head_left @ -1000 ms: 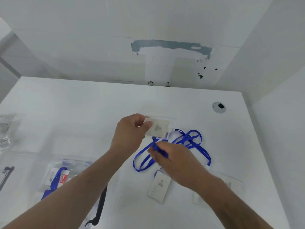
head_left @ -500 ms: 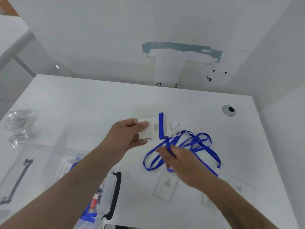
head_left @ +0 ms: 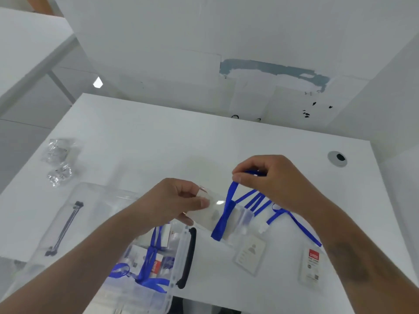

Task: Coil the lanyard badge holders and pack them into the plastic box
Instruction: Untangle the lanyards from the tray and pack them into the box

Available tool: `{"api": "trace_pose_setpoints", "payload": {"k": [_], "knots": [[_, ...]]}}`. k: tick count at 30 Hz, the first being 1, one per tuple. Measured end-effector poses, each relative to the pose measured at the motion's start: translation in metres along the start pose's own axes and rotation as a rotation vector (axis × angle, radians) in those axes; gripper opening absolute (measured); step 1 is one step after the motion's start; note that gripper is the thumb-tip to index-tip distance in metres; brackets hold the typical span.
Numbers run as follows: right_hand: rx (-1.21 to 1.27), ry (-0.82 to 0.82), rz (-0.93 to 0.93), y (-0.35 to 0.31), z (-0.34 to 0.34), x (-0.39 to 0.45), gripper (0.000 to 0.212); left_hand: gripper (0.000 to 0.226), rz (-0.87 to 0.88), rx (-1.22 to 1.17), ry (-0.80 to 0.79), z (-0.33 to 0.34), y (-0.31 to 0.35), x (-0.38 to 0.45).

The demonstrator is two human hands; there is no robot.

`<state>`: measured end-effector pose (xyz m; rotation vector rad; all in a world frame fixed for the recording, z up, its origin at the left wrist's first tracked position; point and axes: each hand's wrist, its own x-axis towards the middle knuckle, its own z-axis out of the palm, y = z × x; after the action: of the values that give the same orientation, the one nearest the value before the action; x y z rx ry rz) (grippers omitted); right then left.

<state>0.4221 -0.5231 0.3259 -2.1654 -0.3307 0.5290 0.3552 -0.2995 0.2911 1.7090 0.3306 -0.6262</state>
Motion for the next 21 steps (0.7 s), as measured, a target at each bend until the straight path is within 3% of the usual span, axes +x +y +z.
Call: {"api": "trace_pose_setpoints", "payload": {"k": [3, 5, 7, 10, 13, 17, 21], "knots": [[0.228, 0.021, 0.093, 0.002, 0.029, 0.011, 0.009, 0.021, -0.042, -0.386, -0.039, -0.019, -0.002, -0.018], [0.206, -0.006, 0.154, 0.002, 0.06, 0.007, 0.015, 0.031, -0.045, -0.63, 0.043, -0.03, -0.005, -0.023], [0.164, -0.106, 0.147, -0.007, 0.093, -0.006, 0.023, 0.022, -0.035, -0.718, 0.167, -0.041, -0.01, -0.025], [-0.05, -0.269, 0.055, -0.031, 0.124, -0.031, 0.031, 0.017, -0.05, -0.486, 0.37, -0.052, -0.025, -0.027], [-0.453, -0.269, -0.134, -0.058, 0.138, -0.038, 0.036, 0.023, -0.033, -0.204, 0.49, -0.066, -0.046, -0.036], [-0.487, -0.114, -0.306, -0.079, 0.138, -0.023, 0.023, 0.019, -0.052, -0.096, 0.392, -0.085, -0.067, -0.051], [-0.468, -0.214, -0.174, -0.074, 0.161, 0.001, 0.017, 0.008, -0.15, -0.1, 0.244, -0.097, -0.086, -0.063]]}}
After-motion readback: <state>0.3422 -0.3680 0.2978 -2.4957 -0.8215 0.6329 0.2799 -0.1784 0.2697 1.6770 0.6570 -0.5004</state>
